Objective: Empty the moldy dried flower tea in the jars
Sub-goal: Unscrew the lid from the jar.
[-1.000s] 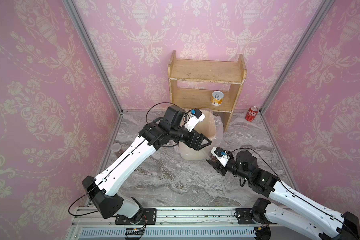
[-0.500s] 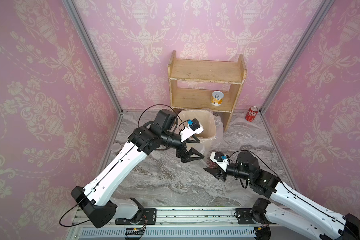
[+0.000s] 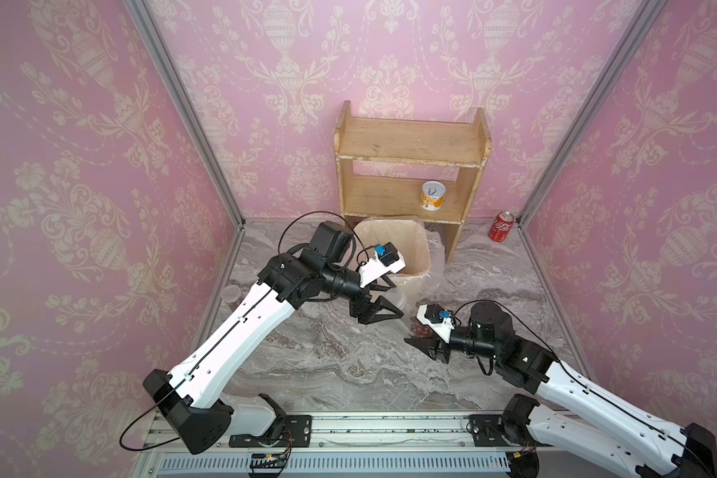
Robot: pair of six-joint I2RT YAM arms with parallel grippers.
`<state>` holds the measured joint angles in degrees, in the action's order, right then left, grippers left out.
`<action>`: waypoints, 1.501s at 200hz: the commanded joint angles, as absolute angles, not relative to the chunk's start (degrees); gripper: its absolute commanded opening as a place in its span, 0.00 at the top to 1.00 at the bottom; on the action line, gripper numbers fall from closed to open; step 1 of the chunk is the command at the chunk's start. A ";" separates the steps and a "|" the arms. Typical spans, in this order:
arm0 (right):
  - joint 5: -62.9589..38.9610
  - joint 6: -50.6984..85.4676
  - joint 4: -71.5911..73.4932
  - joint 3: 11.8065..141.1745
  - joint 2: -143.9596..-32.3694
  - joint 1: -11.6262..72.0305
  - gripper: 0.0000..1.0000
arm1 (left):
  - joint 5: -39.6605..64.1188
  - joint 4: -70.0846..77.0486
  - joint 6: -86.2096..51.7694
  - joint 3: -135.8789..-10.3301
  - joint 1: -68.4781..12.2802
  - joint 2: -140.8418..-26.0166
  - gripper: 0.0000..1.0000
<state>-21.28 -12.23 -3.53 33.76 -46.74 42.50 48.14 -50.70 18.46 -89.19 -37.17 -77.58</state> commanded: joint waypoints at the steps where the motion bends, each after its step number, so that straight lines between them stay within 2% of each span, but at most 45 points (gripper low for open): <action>1: -21.85 -11.86 -3.60 35.06 -46.41 42.46 0.71 | 48.52 -52.08 19.65 -88.64 -36.80 -77.78 0.30; 36: -21.66 -12.12 -3.87 35.23 -46.67 42.50 0.71 | 47.15 -50.53 18.44 -87.98 -36.82 -77.08 0.43; 62: -20.29 -12.30 -4.22 35.64 -46.93 42.49 0.71 | 46.41 -48.30 13.16 -87.81 -36.76 -77.80 0.61; 145: -4.86 -16.91 -1.74 35.47 -47.94 42.62 0.73 | 36.95 -45.37 -22.79 -94.76 -37.12 -84.41 0.77; 199: -2.25 -18.36 -0.79 36.28 -50.07 42.97 0.73 | 32.17 -43.43 -30.32 -95.23 -37.45 -84.31 0.77; 225: -3.16 -18.06 -0.36 36.30 -50.40 43.04 0.72 | 33.20 -41.84 -30.15 -94.13 -37.79 -84.20 0.70; 239: -4.06 -17.47 0.00 36.30 -50.36 43.15 0.72 | 34.50 -40.62 -29.61 -93.44 -38.01 -84.11 0.51; 249: -4.63 -17.00 0.23 36.22 -50.12 43.11 0.72 | 34.91 -40.52 -28.66 -93.50 -38.05 -84.03 0.45; 263: -5.25 -16.44 0.72 35.95 -49.71 43.11 0.72 | 35.55 -40.45 -26.39 -93.73 -38.03 -83.79 0.30; 283: -5.70 -15.67 1.75 35.08 -48.74 43.11 0.72 | 36.49 -39.63 -22.60 -93.37 -38.05 -82.64 0.14; 300: -6.11 -14.61 2.41 34.31 -47.97 43.15 0.72 | 38.88 -39.87 -17.27 -93.14 -37.88 -81.58 0.09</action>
<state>-4.25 -15.44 -0.71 34.76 -49.82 42.89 34.89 -41.54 -24.43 -93.45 -37.58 -84.29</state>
